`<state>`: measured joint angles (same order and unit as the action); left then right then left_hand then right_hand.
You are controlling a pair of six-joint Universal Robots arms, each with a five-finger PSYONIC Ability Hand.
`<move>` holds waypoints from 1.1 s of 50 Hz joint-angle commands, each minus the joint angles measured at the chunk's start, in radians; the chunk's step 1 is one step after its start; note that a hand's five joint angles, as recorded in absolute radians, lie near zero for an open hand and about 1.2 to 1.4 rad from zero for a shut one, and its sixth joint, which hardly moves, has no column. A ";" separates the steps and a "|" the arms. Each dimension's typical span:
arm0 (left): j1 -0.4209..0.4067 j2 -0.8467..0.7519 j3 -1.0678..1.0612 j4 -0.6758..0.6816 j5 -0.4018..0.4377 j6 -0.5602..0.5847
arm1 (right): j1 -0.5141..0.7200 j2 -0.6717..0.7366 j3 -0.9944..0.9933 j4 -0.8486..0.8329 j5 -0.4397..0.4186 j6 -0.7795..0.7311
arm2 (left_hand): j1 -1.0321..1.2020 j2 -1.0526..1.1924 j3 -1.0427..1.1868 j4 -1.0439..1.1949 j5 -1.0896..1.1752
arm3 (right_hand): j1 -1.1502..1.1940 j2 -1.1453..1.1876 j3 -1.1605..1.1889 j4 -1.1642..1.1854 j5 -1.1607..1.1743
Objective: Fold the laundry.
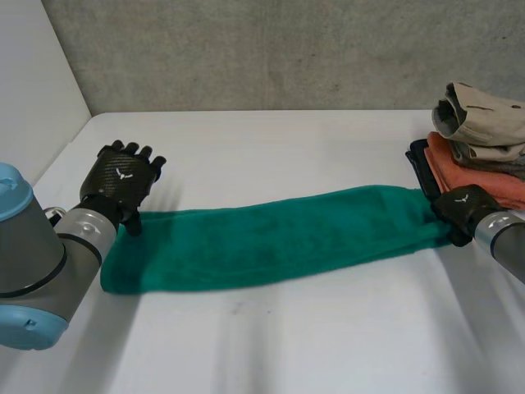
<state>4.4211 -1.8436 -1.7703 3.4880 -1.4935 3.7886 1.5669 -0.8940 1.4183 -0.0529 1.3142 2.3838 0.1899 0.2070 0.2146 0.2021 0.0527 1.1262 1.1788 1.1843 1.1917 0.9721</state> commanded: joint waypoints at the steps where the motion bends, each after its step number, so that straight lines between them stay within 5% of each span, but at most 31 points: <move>1: -0.006 0.030 -0.014 -0.006 -0.001 -0.001 | -0.112 -0.142 0.106 -0.013 0.003 -0.011 | 0.018 0.001 -0.007 0.006 -0.020 | 0.270 0.217 0.212 0.205 0.250; 15: 0.003 0.110 -0.072 -0.007 0.001 -0.038 | -0.314 -0.238 0.100 0.007 0.069 -0.259 | 0.021 0.004 -0.004 0.008 -0.017 | 0.270 0.217 0.212 0.205 0.250; 31: 0.004 0.184 -0.100 -0.011 0.001 -0.067 | 0.422 -0.341 0.085 -0.251 0.019 -0.061 | 0.021 0.004 -0.004 0.009 -0.017 | 0.270 0.217 0.212 0.205 0.250; 36: 0.001 0.188 -0.113 -0.007 0.001 -0.081 | 0.657 -0.196 0.082 -0.309 -0.070 -0.067 | 0.018 0.001 -0.007 0.006 -0.020 | 0.270 0.217 0.212 0.205 0.250; 45: -0.006 0.184 -0.123 -0.001 0.001 -0.101 | 0.809 0.009 0.050 -0.311 -0.073 -0.097 | 0.018 0.001 -0.007 0.006 -0.020 | 0.270 0.217 0.212 0.205 0.250; 46: -0.008 0.184 -0.121 -0.001 0.001 -0.101 | 0.811 0.009 0.050 -0.311 -0.063 -0.097 | 0.018 0.001 -0.007 0.006 -0.020 | 0.155 0.102 0.097 0.089 0.134; 49: -0.017 0.184 -0.118 -0.001 0.001 -0.102 | 0.795 -0.006 0.057 -0.308 0.006 -0.075 | 0.015 -0.002 -0.010 0.003 -0.023 | -0.936 -0.988 -0.994 -1.001 -0.956; 55: -0.063 0.184 -0.097 0.000 0.001 -0.101 | 0.721 -0.169 0.129 -0.286 0.126 0.093 | 0.015 -0.002 -0.010 0.003 -0.023 | -0.952 -1.004 -1.010 -1.017 -0.972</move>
<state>4.3939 -1.6598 -1.8836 3.4871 -1.4925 3.6862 2.3648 -0.9193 1.4891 -0.3599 1.3469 2.3436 0.1899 0.2070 0.2146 0.2020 0.0527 0.2318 0.2296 0.2389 0.2430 0.0730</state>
